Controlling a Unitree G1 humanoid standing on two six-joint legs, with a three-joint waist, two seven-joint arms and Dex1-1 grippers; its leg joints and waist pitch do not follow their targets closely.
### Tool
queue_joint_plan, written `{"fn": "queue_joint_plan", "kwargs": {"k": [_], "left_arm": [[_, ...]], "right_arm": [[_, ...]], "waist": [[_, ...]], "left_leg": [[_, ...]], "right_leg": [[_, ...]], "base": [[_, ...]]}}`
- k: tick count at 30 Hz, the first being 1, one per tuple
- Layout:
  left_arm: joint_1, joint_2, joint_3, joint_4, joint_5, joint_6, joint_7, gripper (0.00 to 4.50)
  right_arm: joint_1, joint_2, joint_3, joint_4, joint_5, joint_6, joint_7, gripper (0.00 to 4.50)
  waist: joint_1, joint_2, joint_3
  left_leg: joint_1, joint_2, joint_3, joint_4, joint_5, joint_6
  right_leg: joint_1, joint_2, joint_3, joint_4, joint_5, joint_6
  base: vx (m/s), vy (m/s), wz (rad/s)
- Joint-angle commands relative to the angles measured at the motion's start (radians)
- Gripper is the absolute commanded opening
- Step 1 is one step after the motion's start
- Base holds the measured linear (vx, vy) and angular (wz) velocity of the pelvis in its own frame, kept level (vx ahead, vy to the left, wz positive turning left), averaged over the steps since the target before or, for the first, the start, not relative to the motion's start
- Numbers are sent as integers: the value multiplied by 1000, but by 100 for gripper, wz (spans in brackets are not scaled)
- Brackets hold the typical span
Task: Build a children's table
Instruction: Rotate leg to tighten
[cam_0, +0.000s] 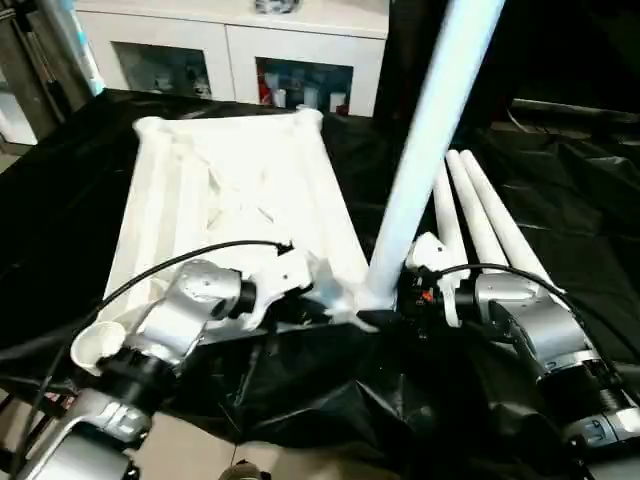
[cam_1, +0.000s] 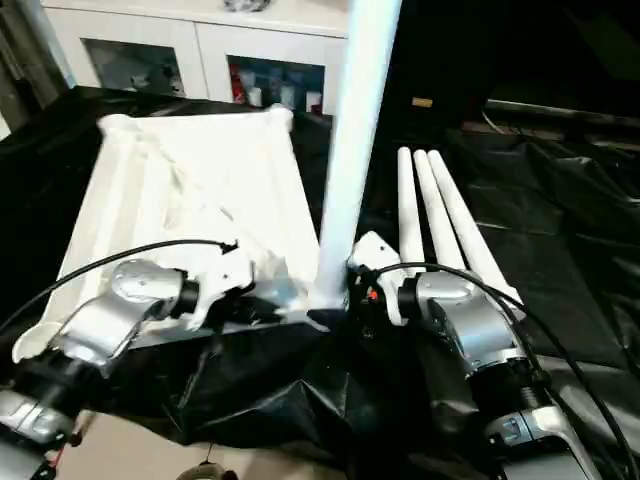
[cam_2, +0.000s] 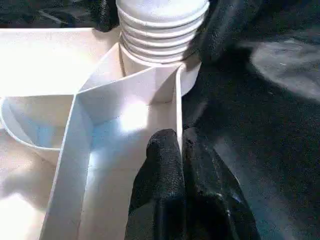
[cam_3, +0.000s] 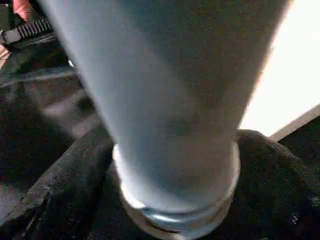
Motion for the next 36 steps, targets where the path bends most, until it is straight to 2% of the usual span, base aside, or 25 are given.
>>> {"fn": "queue_joint_plan", "kwargs": {"k": [1, 3, 7, 10, 13, 15, 16, 17, 19, 20, 22, 23, 24, 25, 27, 28, 29, 31, 32, 34, 36], "left_arm": [[-4, -7, -20, -49, -25, -22, -42, 0], [-3, -2, -19, -45, -21, -26, -43, 0], [0, 4, -17, -46, -22, -24, -45, 0], [1, 8, -14, -47, -22, -19, -40, 0], [-3, 3, -12, -38, -15, -16, -24, 0], [-22, -24, 0, -6, -2, -4, 33, 0], [-42, -54, 14, 19, 3, 18, 83, 0], [-60, -78, 23, 38, 7, 31, 122, 0], [-68, -90, 27, 47, 9, 35, 140, 0], [-82, -107, 32, 63, 14, 42, 167, 0], [-108, -139, 39, 93, 21, 56, 212, 0], [-129, -164, 44, 117, 27, 69, 250, 0], [-146, -184, 48, 138, 32, 77, 284, 0], [-166, -206, 52, 163, 39, 84, 324, 0], [-189, -235, 62, 195, 45, 94, 368, 0], [-199, -251, 68, 209, 47, 97, 384, 0], [-207, -267, 70, 218, 49, 95, 393, 0], [-207, -271, 67, 216, 49, 91, 390, 0], [-204, -273, 64, 212, 47, 90, 384, 0], [-197, -270, 59, 202, 45, 86, 374, 0], [-186, -263, 51, 191, 44, 76, 355, 0]], "right_arm": [[10, -5, 12, -26, 17, 16, 10, 380], [11, -2, 13, -30, 20, 20, 14, 349], [16, 5, 16, -37, 20, 26, 21, 328], [24, 14, 24, -41, 23, 32, 19, 293], [29, 25, 27, -35, 24, 32, 1, 288], [23, 70, 9, 11, 7, 22, -94, 280], [7, 116, -14, 68, -13, 13, -194, 280], [-8, 154, -36, 116, -21, 9, -271, 279], [-15, 173, -47, 137, -22, 11, -306, 278], [-27, 199, -61, 164, -21, 12, -352, 277], [-47, 246, -86, 209, -18, 11, -433, 277], [-64, 283, -104, 243, -13, 8, -494, 277], [-78, 310, -116, 269, -11, 4, -540, 277], [-93, 339, -127, 299, -13, -1, -591, 277], [-112, 369, -131, 340, -32, -28, -651, 277], [-123, 386, -133, 365, -45, -47, -684, 277], [-133, 405, -127, 384, -59, -75, -699, 277], [-133, 411, -118, 384, -65, -89, -687, 277], [-132, 415, -111, 381, -67, -97, -671, 333], [-129, 414, -112, 371, -59, -94, -646, 333], [-127, 409, -112, 362, -48, -93, -606, 364]], "waist": [[-2, 4, -64], [-1, 4, -63], [0, 1, -64], [1, 2, -65], [0, 2, -64], [-2, 1, -62], [-5, 1, -60], [-8, 4, -57], [-16, 0, -59], [-17, 3, -59], [-23, 0, -61], [-29, 4, -60], [-30, 4, -60], [-32, 6, -63], [-29, 6, -64], [-31, 7, -66], [-29, 10, -68], [-28, 9, -68], [-28, 7, -68], [-28, 7, -67], [-27, 6, -65]], "left_leg": [[18, 61, -17, -73, -208, 31], [18, 61, -17, -73, -213, 26], [16, 60, -18, -73, -206, 25], [16, 60, -18, -72, -193, 29], [17, 60, -17, -72, -199, 27], [18, 60, -18, -75, -218, 17], [18, 58, -19, -75, -233, 8], [22, 57, -18, -76, -258, -5], [19, 55, -25, -79, -274, -25], [18, 56, -26, -80, -272, -27], [19, 53, -24, -77, -265, -24], [18, 51, -21, -77, -260, -22], [19, 51, -22, -77, -262, -23], [19, 51, -21, -75, -249, -24], [18, 53, -22, -75, -235, -22], [15, 52, -20, -74, -214, -20], [17, 52, -21, -74, -206, -18], [16, 53, -20, -73, -200, -7], [14, 52, -19, -73, -191, 3], [14, 53, -19, -73, -194, 9], [15, 53, -19, -75, -214, 11]], "right_leg": [[40, -89, 52, -71, -163, -236], [40, -89, 51, -71, -167, -236], [42, -91, 52, -70, -168, -230], [41, -90, 51, -68, -154, -230], [40, -90, 51, -69, -161, -232], [37, -91, 52, -73, -200, -225], [38, -92, 52, -76, -228, -221], [30, -92, 53, -81, -270, -217], [38, -95, 50, -82, -323, -199], [37, -95, 51, -84, -327, -186], [35, -94, 52, -83, -302, -191], [33, -92, 53, -84, -291, -196], [33, -93, 53, -85, -296, -196], [33, -92, 53, -83, -277, -200], [36, -92, 52, -80, -245, -204], [37, -92, 52, -76, -199, -214], [38, -90, 50, -72, -165, -221], [41, -91, 51, -70, -129, -229], [44, -90, 51, -69, -107, -234], [44, -91, 51, -70, -110, -237], [44, -93, 51, -74, -155, -231]], "base": [[0, 0, 0], [0, 0, 0], [0, 0, 0], [0, 0, 0], [0, 0, 0], [0, 0, 0], [0, 0, 0], [0, 0, 0], [0, 0, 0], [0, 0, 0], [0, 0, 0], [0, 0, 0], [0, 0, 0], [0, 0, 0], [0, 0, 0], [0, 0, 0], [0, 0, 0], [0, 0, 0], [0, 0, 0], [0, 0, 0], [0, 0, 0]]}}
